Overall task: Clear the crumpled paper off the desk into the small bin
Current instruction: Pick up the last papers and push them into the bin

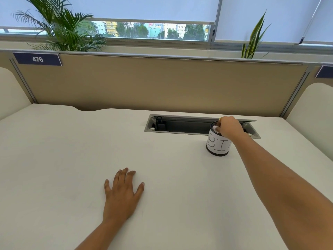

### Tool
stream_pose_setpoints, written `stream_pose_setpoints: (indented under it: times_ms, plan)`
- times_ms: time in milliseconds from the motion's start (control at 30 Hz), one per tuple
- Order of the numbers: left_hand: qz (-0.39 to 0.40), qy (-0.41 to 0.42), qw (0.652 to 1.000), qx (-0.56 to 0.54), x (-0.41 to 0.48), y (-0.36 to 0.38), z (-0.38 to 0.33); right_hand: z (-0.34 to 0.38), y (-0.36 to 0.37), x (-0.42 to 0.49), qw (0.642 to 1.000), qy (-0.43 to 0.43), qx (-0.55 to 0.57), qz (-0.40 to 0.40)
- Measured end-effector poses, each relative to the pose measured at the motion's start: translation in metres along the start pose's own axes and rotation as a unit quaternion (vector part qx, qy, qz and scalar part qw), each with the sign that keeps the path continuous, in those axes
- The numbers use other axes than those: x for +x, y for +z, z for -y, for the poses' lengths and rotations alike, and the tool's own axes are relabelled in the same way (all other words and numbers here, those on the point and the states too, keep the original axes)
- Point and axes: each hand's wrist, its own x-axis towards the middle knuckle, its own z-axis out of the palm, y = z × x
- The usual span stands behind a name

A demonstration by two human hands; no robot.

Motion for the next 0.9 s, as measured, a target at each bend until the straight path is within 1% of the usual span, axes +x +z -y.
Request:
stream_pose_setpoints:
  times_ms: [67,133,267,333,467,567,767,900]
  plan:
    - [0.001,0.002,1.0,0.001,0.001,-0.002,0.0,-0.001,-0.001,-0.002,0.999,-0.001,0.02,-0.034]
    - [0.002,-0.003,1.0,-0.004,0.001,-0.001,0.0,-0.001,-0.002,-0.004,0.998,-0.001,0.025,-0.051]
    - [0.0,0.001,1.0,-0.005,-0.001,0.0,0.0,0.001,-0.001,-0.006,0.997,-0.006,-0.004,-0.082]
    - [0.0,0.0,1.0,-0.01,0.0,-0.001,0.0,0.002,0.0,-0.005,0.997,-0.003,-0.009,-0.075]
    - [0.004,-0.002,1.0,-0.018,0.001,-0.002,0.0,0.003,0.0,0.002,0.999,0.016,-0.02,-0.022]
    - [0.004,-0.001,1.0,-0.02,0.0,-0.002,-0.001,0.002,0.001,0.007,0.999,0.019,-0.035,-0.004]
    - [0.007,-0.004,1.0,-0.01,0.001,-0.002,-0.001,0.005,0.002,0.011,0.994,-0.002,-0.109,-0.004]
    - [0.008,-0.005,1.0,-0.012,0.001,-0.001,-0.001,0.007,0.003,0.011,0.992,-0.005,-0.127,-0.012]
